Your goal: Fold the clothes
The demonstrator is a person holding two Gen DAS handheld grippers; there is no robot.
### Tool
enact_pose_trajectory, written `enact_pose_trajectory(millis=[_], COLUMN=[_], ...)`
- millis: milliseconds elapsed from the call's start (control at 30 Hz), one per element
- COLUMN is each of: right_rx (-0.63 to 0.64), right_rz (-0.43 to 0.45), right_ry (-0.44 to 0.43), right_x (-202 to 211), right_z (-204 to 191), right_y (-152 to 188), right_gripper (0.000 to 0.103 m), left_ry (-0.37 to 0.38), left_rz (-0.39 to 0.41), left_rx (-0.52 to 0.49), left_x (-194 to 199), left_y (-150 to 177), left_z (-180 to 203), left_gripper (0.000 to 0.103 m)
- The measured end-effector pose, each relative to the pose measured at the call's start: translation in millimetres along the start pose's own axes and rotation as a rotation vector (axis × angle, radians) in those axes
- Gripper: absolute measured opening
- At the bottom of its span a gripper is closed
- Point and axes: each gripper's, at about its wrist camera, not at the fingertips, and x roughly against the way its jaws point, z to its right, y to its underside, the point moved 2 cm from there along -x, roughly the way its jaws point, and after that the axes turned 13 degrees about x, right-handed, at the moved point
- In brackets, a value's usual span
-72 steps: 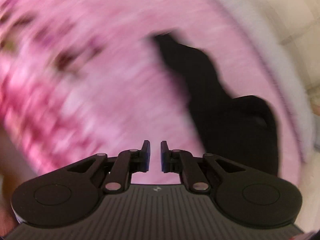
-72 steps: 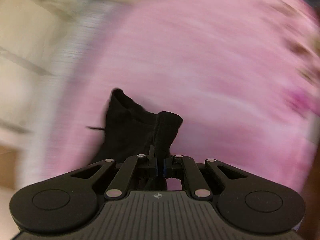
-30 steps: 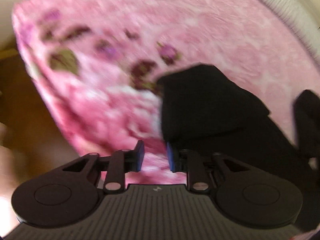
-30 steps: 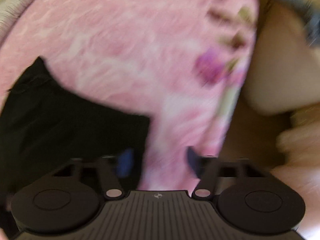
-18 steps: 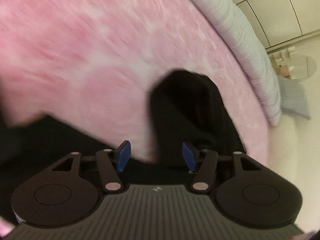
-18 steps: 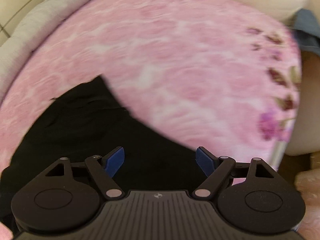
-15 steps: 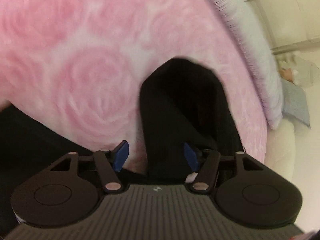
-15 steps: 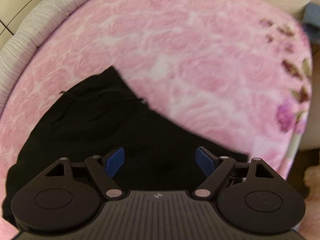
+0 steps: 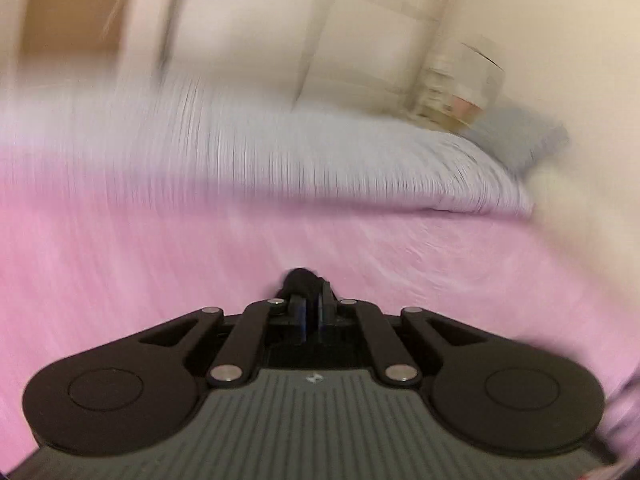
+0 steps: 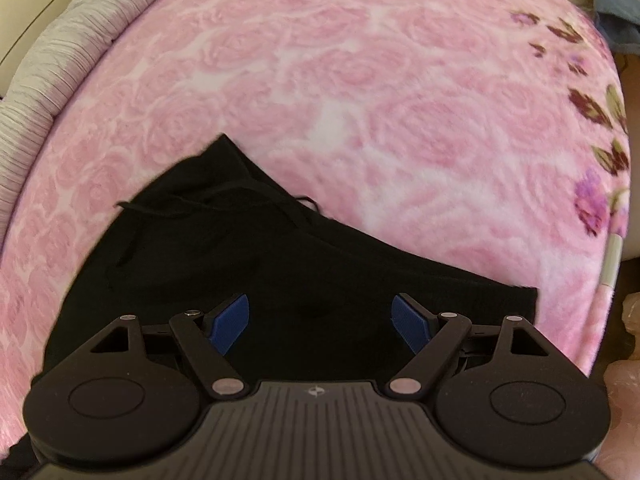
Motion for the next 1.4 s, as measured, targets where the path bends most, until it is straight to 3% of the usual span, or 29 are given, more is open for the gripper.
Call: enact_pose_trajectory(millis=[67,100,200,267,333,467,633,833,967,1033,1067,1133,1400], right_rx=[-0.003,-0.001,0.011,0.018,0.027,0.084,0.101,0.064,0.023,-0.004,-0.013,-0.005,0.039], right_rz=[0.008,0.009,0.003,-0.011,-0.028,-0.068,-0.084,-0.089,-0.108,-0.119,-0.127,-0.137,-0.097], right_ry=[-0.008,-0.012,-0.018,-0.026,-0.038,-0.039,-0.001,0.043,0.067,0.070,0.072,0.073,0.046], right_x=[-0.2,-1.1,-6.0,-11.6,-16.0,-17.7,-5.6,20.4,30.7,31.3,30.8,30.6,52.0], right_z=[-11.6,-18.0,-38.1,-51.0,-62.4,-79.8,-73.7,-41.8,-21.4,-16.0,-15.1,-16.7,-18.4], right_y=[-4.7,-6.3,-7.8,-5.7,-1.1,11.1,25.9,58.4,86.5,98.8,105.5,113.3,124.2], right_gripper=[0.082,0.082,0.082,0.082,0.082,0.083,0.083,0.085,0.085,0.085,0.085,0.085,0.085], left_ry=[-0.030,-0.060,-0.175,-0.254,-0.365,-0.528,-0.565,-0.503,-0.454,-0.431,-0.436,-0.443,-0.477], left_rz=[0.073,0.062,-0.124,-0.249,-0.394,-0.518,-0.446,-0.375,-0.320,-0.285,-0.252,-0.187,0.040], left_rx=[-0.373,-0.483,-0.487,-0.464,-0.258,0.202,0.721,1.098,1.347,1.436,1.378,1.263,0.790], left_x=[24.7,30.1,22.0,16.7,11.4,52.0,149.6,198.3,230.8,245.2,246.6,249.6,261.0], left_y=[-18.1,-12.0,16.6,36.8,69.8,144.4,205.7,257.5,291.5,303.3,294.5,276.7,207.3], left_z=[9.3,8.5,-35.5,-66.4,-110.4,-170.7,-182.7,-179.6,-177.8,-177.4,-178.1,-179.5,-183.8], left_gripper=[0.003,0.003,0.020,0.020,0.021,0.023,0.031,0.043,0.059,0.059,0.058,0.000,0.004])
